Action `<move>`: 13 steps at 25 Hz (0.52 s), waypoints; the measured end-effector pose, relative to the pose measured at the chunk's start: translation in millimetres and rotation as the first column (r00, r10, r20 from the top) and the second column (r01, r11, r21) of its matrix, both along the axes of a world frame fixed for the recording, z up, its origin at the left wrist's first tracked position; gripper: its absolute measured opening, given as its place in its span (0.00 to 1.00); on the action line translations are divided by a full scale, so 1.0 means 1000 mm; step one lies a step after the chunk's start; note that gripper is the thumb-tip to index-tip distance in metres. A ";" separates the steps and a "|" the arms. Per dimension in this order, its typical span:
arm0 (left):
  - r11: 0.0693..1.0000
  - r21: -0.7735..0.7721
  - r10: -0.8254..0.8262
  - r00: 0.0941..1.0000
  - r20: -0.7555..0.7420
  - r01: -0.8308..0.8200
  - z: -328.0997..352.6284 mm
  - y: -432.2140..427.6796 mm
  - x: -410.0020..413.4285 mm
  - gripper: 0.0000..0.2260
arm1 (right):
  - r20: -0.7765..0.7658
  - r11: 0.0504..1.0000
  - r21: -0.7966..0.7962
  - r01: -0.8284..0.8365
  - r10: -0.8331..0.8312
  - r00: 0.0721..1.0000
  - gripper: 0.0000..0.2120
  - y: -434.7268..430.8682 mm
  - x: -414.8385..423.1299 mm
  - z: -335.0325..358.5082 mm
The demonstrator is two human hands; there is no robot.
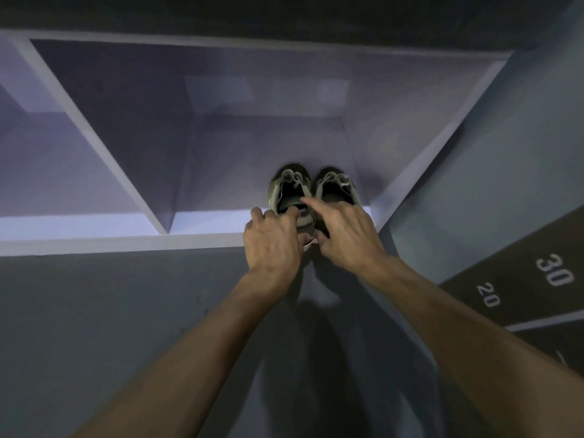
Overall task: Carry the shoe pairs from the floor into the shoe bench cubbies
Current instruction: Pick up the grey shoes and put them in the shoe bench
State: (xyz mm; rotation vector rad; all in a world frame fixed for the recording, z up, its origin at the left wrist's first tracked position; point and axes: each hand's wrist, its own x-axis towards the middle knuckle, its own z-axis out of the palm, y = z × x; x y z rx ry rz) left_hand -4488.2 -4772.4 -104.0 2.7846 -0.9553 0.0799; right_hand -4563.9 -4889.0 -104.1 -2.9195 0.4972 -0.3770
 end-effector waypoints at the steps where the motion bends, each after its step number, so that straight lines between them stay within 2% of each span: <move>1: 1.000 -0.003 -0.001 1.000 0.003 0.001 -0.008 -0.007 0.002 0.20 | 0.005 1.000 -0.006 -0.004 0.004 1.000 0.34 -0.007 0.003 -0.009; 6: 1.000 -0.019 -0.009 1.000 0.023 0.009 -0.039 -0.036 0.006 0.19 | 0.025 0.999 0.003 0.039 -0.039 0.999 0.33 -0.033 0.012 -0.043; 13: 1.000 -0.006 -0.010 1.000 -0.001 0.010 -0.051 -0.059 0.008 0.16 | 0.008 0.994 0.018 0.107 -0.107 0.994 0.33 -0.053 0.016 -0.056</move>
